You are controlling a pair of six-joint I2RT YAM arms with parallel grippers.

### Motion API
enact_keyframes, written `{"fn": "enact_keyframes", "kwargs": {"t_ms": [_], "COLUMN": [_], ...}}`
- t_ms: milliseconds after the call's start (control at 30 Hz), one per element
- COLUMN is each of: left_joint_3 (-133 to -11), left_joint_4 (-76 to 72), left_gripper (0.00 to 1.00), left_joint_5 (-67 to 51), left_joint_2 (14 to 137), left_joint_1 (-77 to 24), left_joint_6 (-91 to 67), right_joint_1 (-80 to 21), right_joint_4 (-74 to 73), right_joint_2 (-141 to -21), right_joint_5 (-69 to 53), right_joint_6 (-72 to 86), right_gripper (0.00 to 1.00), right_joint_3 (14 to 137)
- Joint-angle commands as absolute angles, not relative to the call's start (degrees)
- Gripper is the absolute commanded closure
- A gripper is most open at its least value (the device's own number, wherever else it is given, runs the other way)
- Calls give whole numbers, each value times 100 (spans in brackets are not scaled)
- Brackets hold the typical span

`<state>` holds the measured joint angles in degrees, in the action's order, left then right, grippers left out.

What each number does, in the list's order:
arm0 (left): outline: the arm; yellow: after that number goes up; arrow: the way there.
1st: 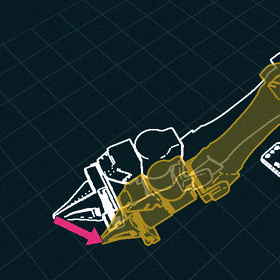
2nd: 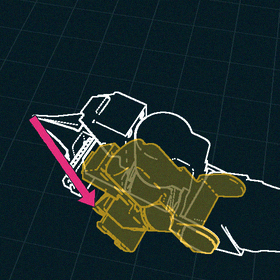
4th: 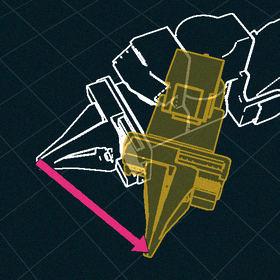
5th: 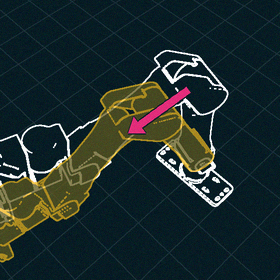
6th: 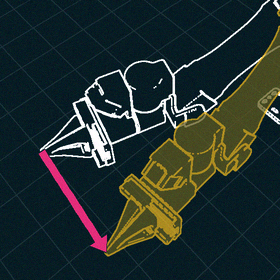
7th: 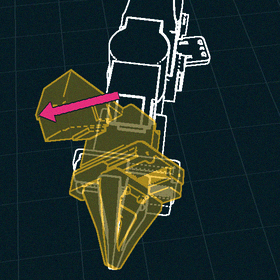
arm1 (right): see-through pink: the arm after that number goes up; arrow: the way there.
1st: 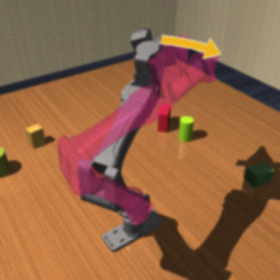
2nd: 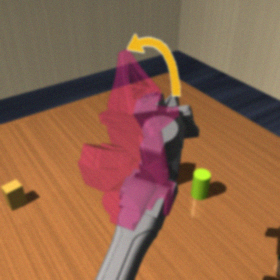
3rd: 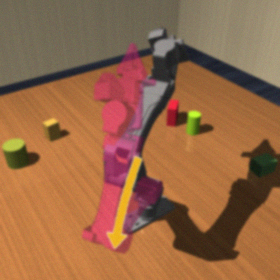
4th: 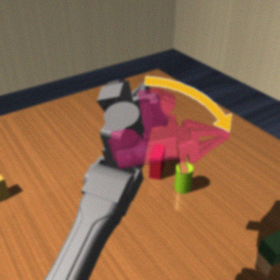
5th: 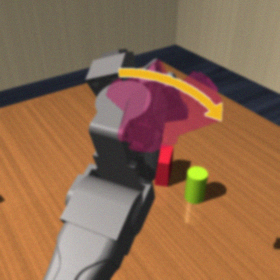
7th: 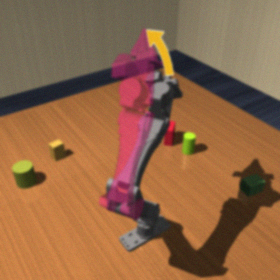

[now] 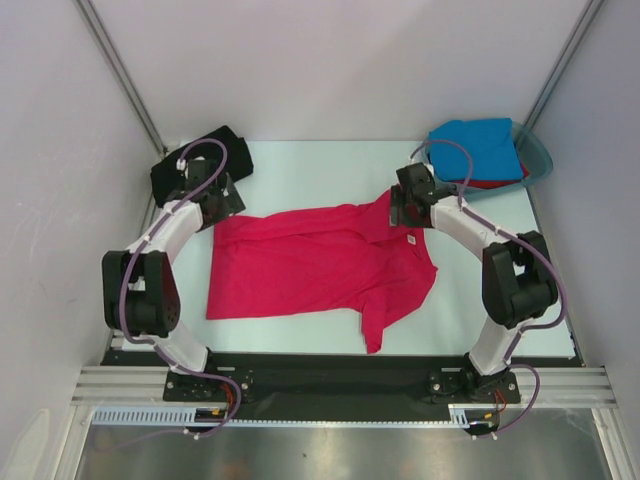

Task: Fold and stack the t-shirts
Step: Fold the tshirt

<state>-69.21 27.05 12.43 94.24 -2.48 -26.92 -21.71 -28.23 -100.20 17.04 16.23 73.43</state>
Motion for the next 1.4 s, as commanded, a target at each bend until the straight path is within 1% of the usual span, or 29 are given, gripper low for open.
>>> {"fn": "enact_keyframes", "kwargs": {"t_ms": [0, 133, 167, 333, 467, 600, 700, 733, 867, 967, 1200, 1367], "left_joint_3": [-6829, -7443, -7549, -7839, -8138, -8174, -8226, -8227, -8340, -8420, -8376, -8463], "left_joint_4": [1706, 1802, 1784, 1468, 1477, 1424, 1441, 1424, 1415, 1485, 1459, 1503], "left_gripper": [3, 3, 3, 3, 4, 4, 3, 3, 4, 4, 4, 4], "left_joint_5": [132, -132, -175, -299, -404, -360, -343, -343, -334, -334, -264, -290], "left_joint_2": [9421, 10194, 10482, 11029, 11460, 11750, 11891, 11953, 12146, 12190, 12111, 12190], "left_joint_1": [-316, -369, -378, -387, -404, -404, -404, -413, -413, -413, -413, -404], "left_joint_6": [-2733, -2725, -2742, -2883, -2865, -2839, -2813, -2813, -2743, -2707, -2646, -2628], "right_joint_1": [-1899, -1661, -1574, -1398, -1310, -1318, -1388, -1432, -1398, -1354, -1354, -1380], "right_joint_4": [-2392, -2031, -1848, -1837, -1783, -2048, -2206, -2163, -1969, -2161, -2592, -2690], "right_joint_2": [-10256, -10713, -10923, -11794, -12199, -12454, -12341, -12140, -11681, -11820, -12234, -12173], "right_joint_5": [1512, 1143, 890, 396, 448, 1001, 1396, 1537, 1450, 1546, 2232, 2786], "right_joint_6": [1907, 1881, 1794, 1468, 1406, 1371, 1319, 1310, 1371, 1371, 1652, 1837], "right_gripper": [24, 23, 23, 24, 23, 23, 23, 23, 21, 21, 22, 22], "right_joint_3": [7646, 7997, 8068, 9086, 9456, 9747, 9599, 9476, 8896, 8973, 9062, 8711]}}
